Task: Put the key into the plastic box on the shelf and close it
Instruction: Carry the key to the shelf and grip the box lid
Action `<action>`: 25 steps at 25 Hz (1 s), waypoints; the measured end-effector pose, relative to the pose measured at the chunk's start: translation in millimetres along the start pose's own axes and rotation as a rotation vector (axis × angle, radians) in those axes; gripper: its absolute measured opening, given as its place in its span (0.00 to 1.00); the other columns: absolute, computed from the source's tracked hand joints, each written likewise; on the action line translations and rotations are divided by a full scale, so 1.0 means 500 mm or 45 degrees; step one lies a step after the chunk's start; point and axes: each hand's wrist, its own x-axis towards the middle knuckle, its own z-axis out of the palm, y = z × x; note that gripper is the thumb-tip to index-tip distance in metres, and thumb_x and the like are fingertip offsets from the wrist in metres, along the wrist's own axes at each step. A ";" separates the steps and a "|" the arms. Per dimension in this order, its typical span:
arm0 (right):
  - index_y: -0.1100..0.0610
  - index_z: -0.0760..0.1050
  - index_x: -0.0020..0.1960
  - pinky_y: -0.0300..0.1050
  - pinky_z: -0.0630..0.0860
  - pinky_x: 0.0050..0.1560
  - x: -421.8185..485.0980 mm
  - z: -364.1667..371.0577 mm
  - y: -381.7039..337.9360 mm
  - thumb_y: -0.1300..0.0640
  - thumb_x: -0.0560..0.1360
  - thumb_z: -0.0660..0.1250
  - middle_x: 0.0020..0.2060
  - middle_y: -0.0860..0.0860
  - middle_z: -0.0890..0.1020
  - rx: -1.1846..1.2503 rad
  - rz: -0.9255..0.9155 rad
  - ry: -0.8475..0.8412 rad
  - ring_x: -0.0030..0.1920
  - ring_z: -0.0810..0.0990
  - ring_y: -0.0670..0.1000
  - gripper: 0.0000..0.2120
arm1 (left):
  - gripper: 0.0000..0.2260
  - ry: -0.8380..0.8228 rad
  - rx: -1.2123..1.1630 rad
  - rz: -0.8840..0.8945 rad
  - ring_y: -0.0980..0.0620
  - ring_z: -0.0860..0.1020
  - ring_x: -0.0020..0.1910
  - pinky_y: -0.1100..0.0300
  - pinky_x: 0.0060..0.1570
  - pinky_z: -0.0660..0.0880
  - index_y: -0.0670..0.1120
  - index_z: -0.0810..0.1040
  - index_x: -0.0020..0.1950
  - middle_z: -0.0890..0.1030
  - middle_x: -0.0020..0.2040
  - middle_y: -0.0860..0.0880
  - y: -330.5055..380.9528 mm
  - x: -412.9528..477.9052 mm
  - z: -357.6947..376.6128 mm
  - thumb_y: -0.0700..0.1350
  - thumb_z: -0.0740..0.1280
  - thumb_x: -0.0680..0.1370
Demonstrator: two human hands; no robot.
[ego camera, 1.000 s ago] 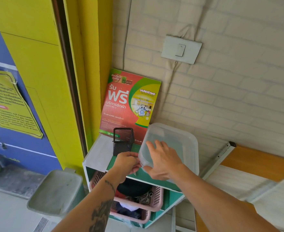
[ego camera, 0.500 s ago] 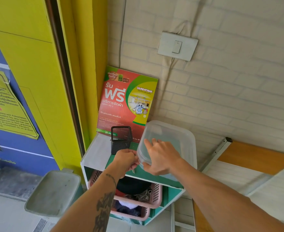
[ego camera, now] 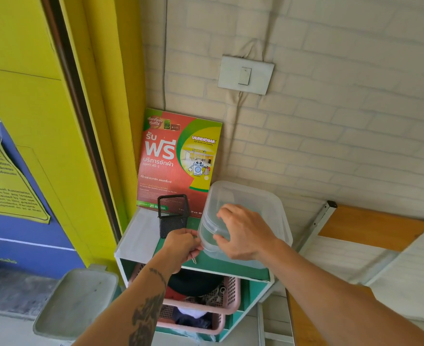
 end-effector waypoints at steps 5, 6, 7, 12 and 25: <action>0.57 0.73 0.52 0.51 0.78 0.43 -0.010 -0.021 0.004 0.46 0.74 0.64 0.50 0.51 0.75 -0.061 0.009 0.078 0.50 0.73 0.53 0.16 | 0.07 0.048 0.197 0.057 0.50 0.78 0.30 0.58 0.34 0.78 0.38 0.80 0.48 0.82 0.33 0.42 0.012 -0.012 0.000 0.29 0.67 0.74; 0.57 0.73 0.52 0.50 0.77 0.43 -0.015 -0.021 0.006 0.46 0.74 0.64 0.49 0.51 0.75 -0.065 0.017 0.077 0.50 0.73 0.53 0.16 | 0.08 0.078 0.301 0.097 0.50 0.77 0.29 0.59 0.31 0.77 0.40 0.80 0.47 0.82 0.33 0.43 0.017 -0.016 0.001 0.29 0.67 0.73; 0.57 0.73 0.52 0.50 0.77 0.44 -0.019 -0.018 0.008 0.46 0.74 0.64 0.50 0.51 0.76 -0.067 0.019 0.076 0.50 0.73 0.53 0.15 | 0.09 0.122 0.428 0.157 0.51 0.75 0.28 0.61 0.27 0.73 0.42 0.80 0.46 0.82 0.34 0.44 0.023 -0.021 0.002 0.31 0.66 0.72; 0.57 0.72 0.53 0.49 0.74 0.48 -0.038 0.017 0.005 0.47 0.74 0.66 0.50 0.52 0.75 -0.022 0.043 0.082 0.50 0.73 0.55 0.15 | 0.09 0.264 0.728 0.484 0.54 0.77 0.34 0.62 0.31 0.71 0.48 0.82 0.51 0.84 0.46 0.49 0.062 -0.054 0.031 0.40 0.64 0.75; 0.53 0.71 0.69 0.51 0.73 0.58 -0.053 0.040 0.042 0.51 0.73 0.67 0.57 0.50 0.73 0.131 0.059 0.064 0.57 0.71 0.53 0.25 | 0.21 0.209 0.737 0.374 0.44 0.83 0.53 0.50 0.59 0.79 0.48 0.82 0.62 0.84 0.58 0.46 0.107 -0.064 0.067 0.50 0.73 0.70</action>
